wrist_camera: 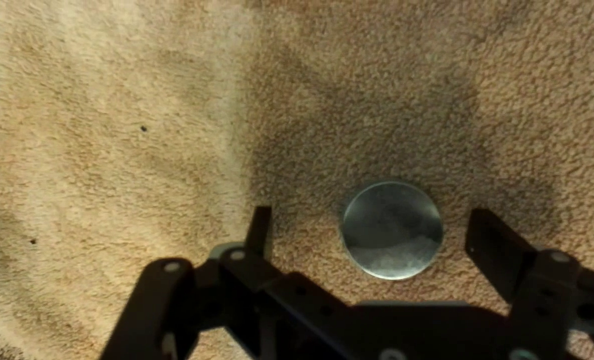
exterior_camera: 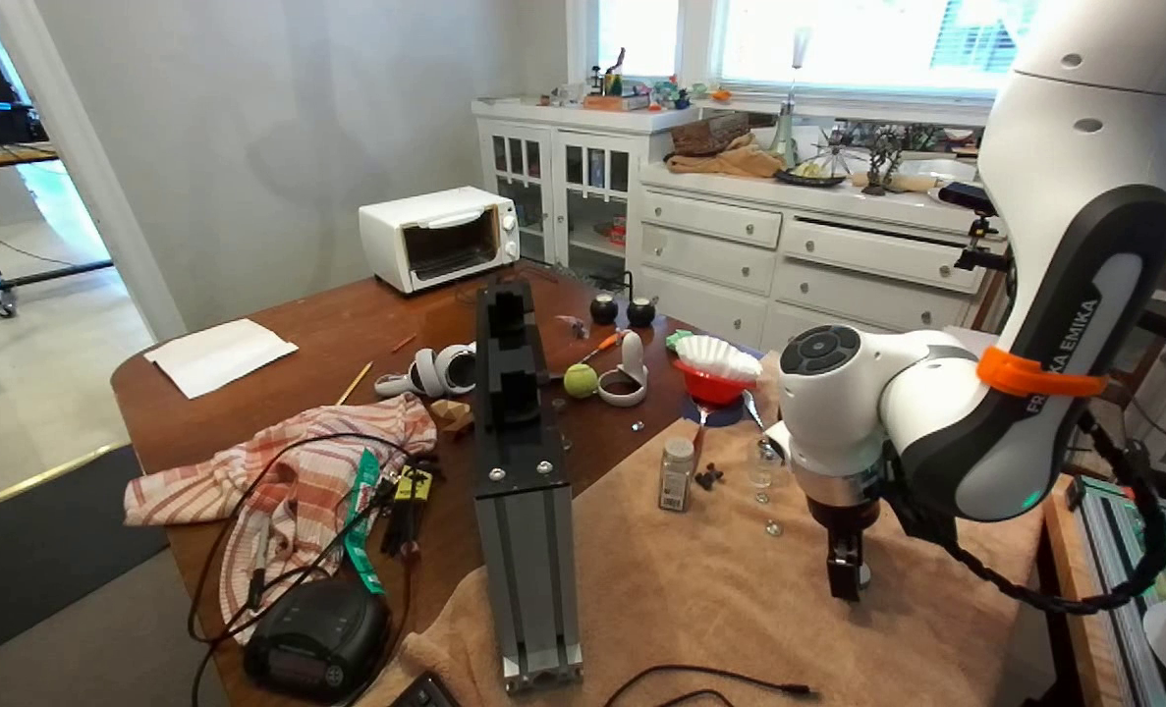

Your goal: Put the bottle upright then put the lid on the bottle

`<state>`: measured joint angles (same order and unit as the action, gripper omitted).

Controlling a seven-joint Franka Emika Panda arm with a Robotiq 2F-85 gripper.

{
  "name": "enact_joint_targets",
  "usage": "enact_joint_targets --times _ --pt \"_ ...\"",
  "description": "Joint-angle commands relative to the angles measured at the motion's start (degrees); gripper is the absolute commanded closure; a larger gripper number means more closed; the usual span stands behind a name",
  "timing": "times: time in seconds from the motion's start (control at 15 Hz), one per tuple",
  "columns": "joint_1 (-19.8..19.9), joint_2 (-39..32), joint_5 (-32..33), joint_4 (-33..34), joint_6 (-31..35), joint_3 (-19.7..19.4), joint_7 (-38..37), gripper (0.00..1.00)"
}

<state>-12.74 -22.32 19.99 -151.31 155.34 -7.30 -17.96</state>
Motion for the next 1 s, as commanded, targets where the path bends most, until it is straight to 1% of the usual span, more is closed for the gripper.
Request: enact_joint_targets --times 0.0,0.07,0.13,0.2,0.27,0.33,0.4,0.47,0.53,0.6,0.73,0.8,0.87,0.93 --pt "-1.7 -1.6 0.3 0.9 -0.5 -0.9 -1.9 0.17" --pt "-1.8 -1.7 0.3 1.0 -0.5 -1.0 -2.0 0.24" --pt "-1.8 -1.6 0.2 1.0 -0.5 -1.0 -2.0 0.34" --pt "-2.0 -1.6 0.3 1.0 -0.5 -1.0 -2.2 0.39" --pt "-2.3 -1.5 0.5 0.9 -0.5 -1.1 -2.5 0.41" --pt "-2.5 -1.5 0.6 0.9 -0.5 -1.2 -2.7 0.52" --pt "-2.7 -1.4 0.6 0.9 -0.5 -1.1 -2.7 0.51" --pt "-3.0 -1.4 0.6 0.9 -0.8 -1.1 -2.8 0.34" --pt "-3.0 -1.3 0.6 0.9 -1.0 -1.1 -2.7 0.26" --pt "-2.9 -1.2 0.3 0.8 -1.1 -0.9 -2.4 0.25" --pt "-2.5 -1.1 0.1 0.8 -1.4 -0.7 -1.7 0.12" --pt "-1.5 -0.9 -0.7 0.6 -1.2 0.0 -0.2 0.03" --pt "-0.7 -0.8 -1.3 0.3 -0.8 0.5 1.0 0.0" --pt "0.1 -0.6 -1.9 0.1 -0.4 1.0 2.4 0.0"
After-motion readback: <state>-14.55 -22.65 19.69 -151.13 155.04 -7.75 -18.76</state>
